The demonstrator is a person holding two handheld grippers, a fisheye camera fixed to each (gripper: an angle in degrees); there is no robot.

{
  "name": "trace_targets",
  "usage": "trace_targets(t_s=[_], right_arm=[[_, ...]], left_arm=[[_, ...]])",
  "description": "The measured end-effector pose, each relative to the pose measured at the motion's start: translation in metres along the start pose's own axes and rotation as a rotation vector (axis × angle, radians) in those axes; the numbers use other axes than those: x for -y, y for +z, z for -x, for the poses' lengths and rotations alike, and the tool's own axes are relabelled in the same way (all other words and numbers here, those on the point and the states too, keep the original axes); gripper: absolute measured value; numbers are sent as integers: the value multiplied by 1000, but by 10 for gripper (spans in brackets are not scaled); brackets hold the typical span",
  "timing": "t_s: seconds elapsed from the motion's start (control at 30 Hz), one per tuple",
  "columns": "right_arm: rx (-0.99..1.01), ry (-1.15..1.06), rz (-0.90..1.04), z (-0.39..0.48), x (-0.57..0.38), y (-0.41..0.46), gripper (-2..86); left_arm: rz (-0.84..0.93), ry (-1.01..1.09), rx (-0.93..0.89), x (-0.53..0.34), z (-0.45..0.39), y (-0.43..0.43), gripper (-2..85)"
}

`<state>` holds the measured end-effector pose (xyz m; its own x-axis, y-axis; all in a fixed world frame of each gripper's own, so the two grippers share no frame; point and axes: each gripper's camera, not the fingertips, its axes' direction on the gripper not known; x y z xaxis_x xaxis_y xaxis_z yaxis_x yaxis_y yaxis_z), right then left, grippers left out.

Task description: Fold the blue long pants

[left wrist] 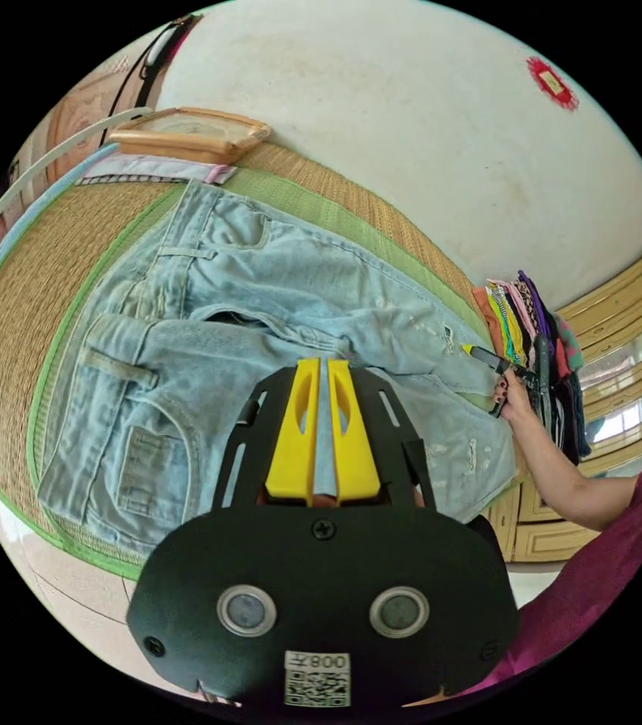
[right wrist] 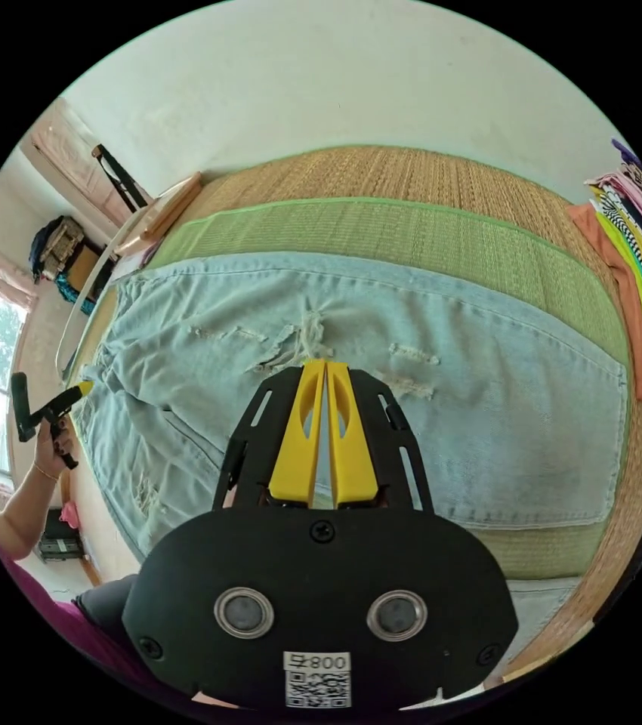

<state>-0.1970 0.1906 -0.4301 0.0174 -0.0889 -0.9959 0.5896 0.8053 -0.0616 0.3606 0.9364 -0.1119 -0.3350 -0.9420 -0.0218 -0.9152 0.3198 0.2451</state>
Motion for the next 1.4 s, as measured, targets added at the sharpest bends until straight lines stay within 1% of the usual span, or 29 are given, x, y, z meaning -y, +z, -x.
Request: trace_targets(t_s=[0.07, 0.13, 0.17, 0.23, 0.27, 0.3, 0.4, 0.47, 0.53, 0.63, 0.7, 0.8, 1.0, 1.07, 1.13, 1.17, 1.23, 1.3, 1.33, 1.4], right_arm=[[68, -76, -14, 36, 0, -3, 14], [143, -216, 18, 102, 5, 5, 29], [155, -246, 20, 120, 7, 8, 34], [202, -389, 23, 195, 16, 19, 50], [209, -419, 22, 213, 19, 22, 52], [223, -480, 27, 250, 25, 31, 55], [250, -613, 74, 333, 42, 64, 63], [246, -686, 107, 375, 49, 85, 66], [181, -769, 125, 420, 55, 113, 69], [130, -864, 188, 458, 55, 151, 70], [108, -912, 232, 472, 51, 170, 72], [58, -950, 214, 480, 45, 182, 67], [56, -928, 189, 469, 45, 188, 20], [97, -885, 181, 459, 50, 184, 13], [220, -781, 168, 436, 63, 171, 8], [257, -748, 161, 428, 68, 167, 7], [411, -609, 120, 389, 85, 149, 5], [499, -507, 94, 360, 97, 140, 4], [555, -461, 83, 345, 102, 136, 4], [589, -423, 67, 329, 105, 133, 5]], left_arm=[[-1, -47, 28, -15, 26, -9, 25], [-7, -82, 41, -27, 47, -13, 27], [-7, -96, 54, -33, 59, -14, 27], [12, -129, 70, -42, 76, -10, 26], [21, -128, 64, -48, 85, -6, 23], [26, -122, 64, -54, 91, -2, 19], [3, -123, 54, -65, 103, -3, 9], [-7, -113, 55, -72, 108, -3, 5], [-16, -94, 63, -78, 111, -2, 3], [-36, -62, 103, -87, 112, -2, 1], [-49, -52, 135, -93, 111, -1, 1], [-57, -40, 155, -99, 113, -1, 0], [-67, -39, 147, -107, 122, 0, 0], [-66, -42, 142, -108, 124, 0, 1], [-55, -61, 117, -106, 126, -4, 2], [-67, -43, 76, -105, 124, -12, 2], [-162, -3, 38, -102, 117, -33, 4], [-243, 50, 68, -87, 111, -54, 8], [-243, 56, 82, -81, 112, -55, 10], [-195, 76, 116, -50, 120, -49, 20]])
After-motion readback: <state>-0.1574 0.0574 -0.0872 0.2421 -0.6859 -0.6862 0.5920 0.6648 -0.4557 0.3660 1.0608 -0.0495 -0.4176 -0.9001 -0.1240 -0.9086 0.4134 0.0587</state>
